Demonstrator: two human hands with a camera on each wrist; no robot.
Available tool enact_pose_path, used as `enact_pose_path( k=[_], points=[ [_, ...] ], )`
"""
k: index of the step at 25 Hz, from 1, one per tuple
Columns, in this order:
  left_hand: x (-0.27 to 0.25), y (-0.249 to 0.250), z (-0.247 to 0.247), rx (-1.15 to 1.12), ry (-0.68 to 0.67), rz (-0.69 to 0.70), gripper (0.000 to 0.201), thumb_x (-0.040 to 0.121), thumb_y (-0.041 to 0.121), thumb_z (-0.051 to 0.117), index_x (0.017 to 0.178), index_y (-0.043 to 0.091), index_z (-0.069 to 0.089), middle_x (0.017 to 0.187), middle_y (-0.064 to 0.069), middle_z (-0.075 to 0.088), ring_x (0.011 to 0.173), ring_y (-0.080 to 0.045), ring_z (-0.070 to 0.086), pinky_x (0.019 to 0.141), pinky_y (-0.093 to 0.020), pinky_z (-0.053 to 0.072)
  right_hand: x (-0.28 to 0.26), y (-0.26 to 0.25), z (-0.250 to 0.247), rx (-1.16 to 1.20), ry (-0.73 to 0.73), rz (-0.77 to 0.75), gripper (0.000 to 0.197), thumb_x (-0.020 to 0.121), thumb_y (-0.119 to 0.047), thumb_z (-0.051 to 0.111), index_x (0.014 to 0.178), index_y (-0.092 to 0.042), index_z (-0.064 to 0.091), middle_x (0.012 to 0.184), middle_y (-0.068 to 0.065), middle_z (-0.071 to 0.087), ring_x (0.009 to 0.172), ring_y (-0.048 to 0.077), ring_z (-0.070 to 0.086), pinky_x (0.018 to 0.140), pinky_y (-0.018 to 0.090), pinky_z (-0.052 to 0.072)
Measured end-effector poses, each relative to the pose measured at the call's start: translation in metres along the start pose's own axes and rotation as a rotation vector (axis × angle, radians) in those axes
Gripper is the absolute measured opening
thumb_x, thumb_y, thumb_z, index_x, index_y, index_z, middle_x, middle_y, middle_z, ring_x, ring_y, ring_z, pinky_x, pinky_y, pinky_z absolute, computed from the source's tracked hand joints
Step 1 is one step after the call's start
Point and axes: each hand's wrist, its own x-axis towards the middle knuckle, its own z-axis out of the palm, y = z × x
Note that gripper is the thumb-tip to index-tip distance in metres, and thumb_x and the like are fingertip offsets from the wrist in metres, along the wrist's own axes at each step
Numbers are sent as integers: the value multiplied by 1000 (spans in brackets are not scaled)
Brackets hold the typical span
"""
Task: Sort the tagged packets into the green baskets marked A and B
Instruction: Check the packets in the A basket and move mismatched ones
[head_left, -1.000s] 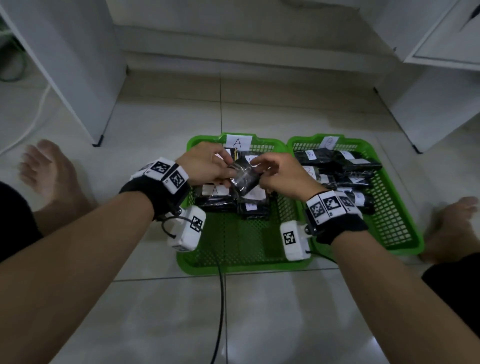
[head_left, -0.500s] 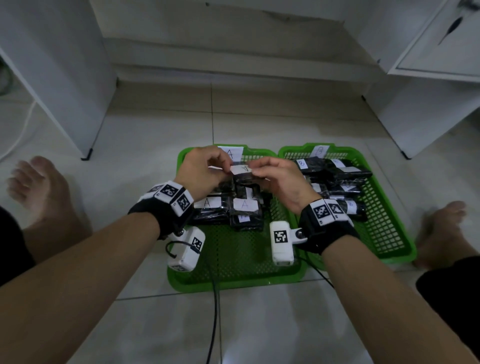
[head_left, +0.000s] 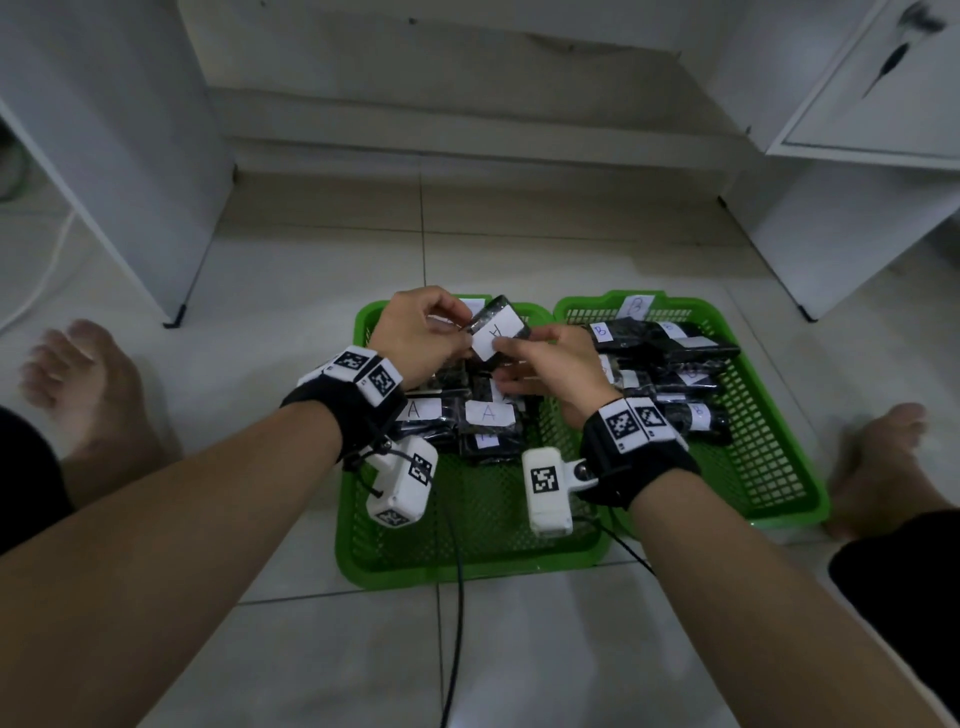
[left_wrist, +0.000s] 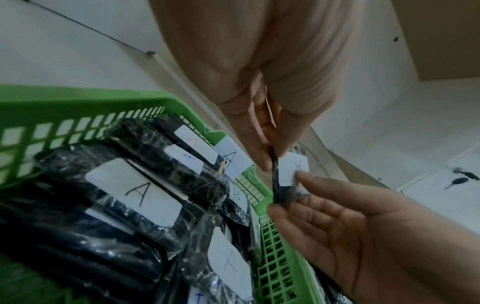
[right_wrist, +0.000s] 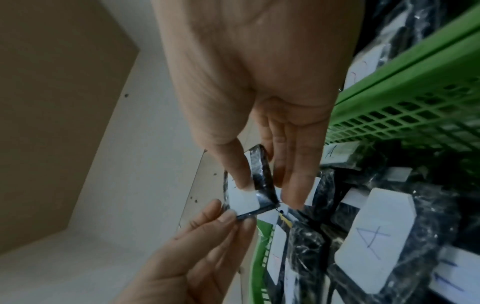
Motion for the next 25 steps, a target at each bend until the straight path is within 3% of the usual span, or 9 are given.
enact_pose_path(
  k=[3,6,7,10,12,14,18,21,25],
  points=[
    [-3,7,2,80,-8,60,23,74,2,81,93,11,71,88,5,74,66,10,68,56,-4,47,-3,-3,-2,-4,-13,-90,30,80,-16,85,104,-4,73,96,13,78,83,26,77,76,38,64],
    [-11,12,-1,112,-54,118,26,69,4,86,90,8,71,85,3,75,73,3,70,56,-3,45,-6,-8,-4,-45,-28,-155,28,74,-29,90,97,-19,75,92,6,79,87,24,77,81,40,63],
    [-13,12,-3,108,-80,129,28,67,4,88,89,6,71,84,1,75,73,-1,71,57,-4,46,-8,-9,-4,-83,-3,-179,31,71,-32,91,96,-22,75,93,4,79,88,24,77,83,42,63],
    [-15,13,-4,137,-203,176,30,65,4,89,90,5,71,86,-4,76,76,-12,74,68,-21,58,-11,-5,-5,-342,156,-336,66,67,-36,88,124,-11,67,92,-8,70,89,17,72,80,35,61],
    [-9,12,-5,386,-277,257,26,72,11,84,95,10,73,94,-3,75,86,-17,72,80,-34,60,-13,1,-6,-594,158,-515,52,69,-33,86,114,-13,69,85,-15,65,81,10,69,71,27,59],
    [0,13,-10,799,-380,310,27,81,23,75,107,17,71,108,0,70,100,-20,66,86,-32,53,-9,7,-10,-956,39,-587,42,69,-36,84,105,-19,70,89,-11,68,81,12,68,72,27,58],
    [25,13,-14,1164,-565,228,48,87,27,70,133,19,57,135,-3,55,123,-24,53,101,-35,45,12,10,-9,-1407,-225,-494,44,72,-37,81,109,-19,68,106,3,63,98,24,62,81,31,51],
    [36,3,-4,1215,-626,216,40,87,26,68,124,15,61,125,-8,61,113,-28,59,97,-39,50,25,8,-6,-1405,-304,-492,50,75,-24,78,124,-17,66,122,7,59,113,25,58,97,37,50],
    [36,-14,-1,1140,-666,190,35,87,24,68,119,10,65,119,-11,64,108,-30,61,92,-39,52,23,15,-2,-1286,-244,-444,48,83,-13,78,129,-17,66,128,3,51,122,20,50,102,25,40]
  ],
)
